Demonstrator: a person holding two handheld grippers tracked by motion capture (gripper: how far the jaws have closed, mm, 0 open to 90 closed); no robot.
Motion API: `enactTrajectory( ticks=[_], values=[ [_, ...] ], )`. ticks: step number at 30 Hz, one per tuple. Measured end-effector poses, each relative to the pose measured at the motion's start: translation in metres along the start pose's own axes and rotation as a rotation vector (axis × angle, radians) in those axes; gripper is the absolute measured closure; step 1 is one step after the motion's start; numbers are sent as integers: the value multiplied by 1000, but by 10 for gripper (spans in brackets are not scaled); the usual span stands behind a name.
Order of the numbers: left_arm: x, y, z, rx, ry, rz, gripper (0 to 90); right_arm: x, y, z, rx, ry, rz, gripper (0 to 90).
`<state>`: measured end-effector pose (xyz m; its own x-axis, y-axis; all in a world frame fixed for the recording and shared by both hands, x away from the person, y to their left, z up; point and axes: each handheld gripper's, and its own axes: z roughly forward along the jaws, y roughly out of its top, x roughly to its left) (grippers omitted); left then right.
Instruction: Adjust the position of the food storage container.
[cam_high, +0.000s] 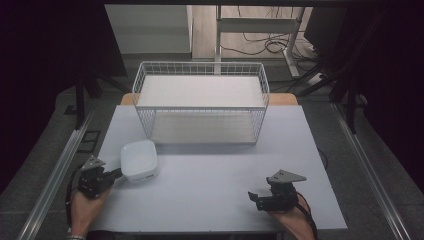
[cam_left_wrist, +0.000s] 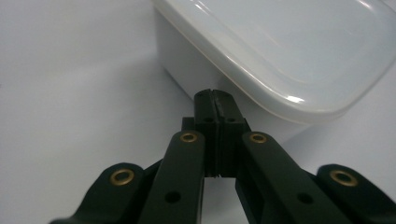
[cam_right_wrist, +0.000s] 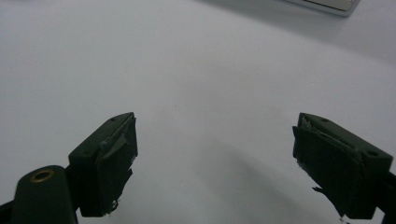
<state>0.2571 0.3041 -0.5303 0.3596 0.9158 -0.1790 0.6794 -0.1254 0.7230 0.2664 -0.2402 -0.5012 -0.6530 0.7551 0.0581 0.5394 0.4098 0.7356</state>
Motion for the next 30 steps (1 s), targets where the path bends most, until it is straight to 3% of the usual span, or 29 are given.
enactTrajectory(
  ticks=[4, 5, 7, 9, 12, 14, 15, 16, 17, 24, 25, 30],
  values=[
    [-15, 2, 6, 14, -70, 25, 898, -1, 0, 0, 8, 3, 7, 155],
    [-24, 4, 9, 25, -129, 52, 898, -1, 0, 0, 13, 9, 16, 168],
    [-28, 5, 11, 33, -136, 75, 898, -1, 0, 0, 16, 11, 18, 171],
    [-32, 8, 11, 41, -105, 107, 898, -1, 0, 0, 24, 17, 20, 172],
    [-17, 11, 9, 14, -50, 47, 898, -1, 0, 0, 21, 17, 21, 172],
    [-1, 12, 7, 0, -4, 14, 898, 0, 1, 0, 21, 18, 21, 175],
    [15, 15, 5, -26, 17, -17, 898, 0, 1, 1, 24, 18, 16, 179],
    [15, 15, 5, -26, 17, -17, 899, 0, 1, 1, 24, 18, 16, 179],
    [25, 21, 8, -41, 32, -24, 898, 1, 1, 3, 29, 15, 12, 182],
    [41, 39, 32, -27, 11, -2, 897, 3, 1, 5, 40, 6, 4, 183],
    [42, 41, 37, -25, -19, 0, 897, 2, 1, 5, 37, 2, 5, 184],
    [40, 42, 40, -19, -62, 21, 897, 2, 1, 4, 33, 1, 6, 185]
  ],
)
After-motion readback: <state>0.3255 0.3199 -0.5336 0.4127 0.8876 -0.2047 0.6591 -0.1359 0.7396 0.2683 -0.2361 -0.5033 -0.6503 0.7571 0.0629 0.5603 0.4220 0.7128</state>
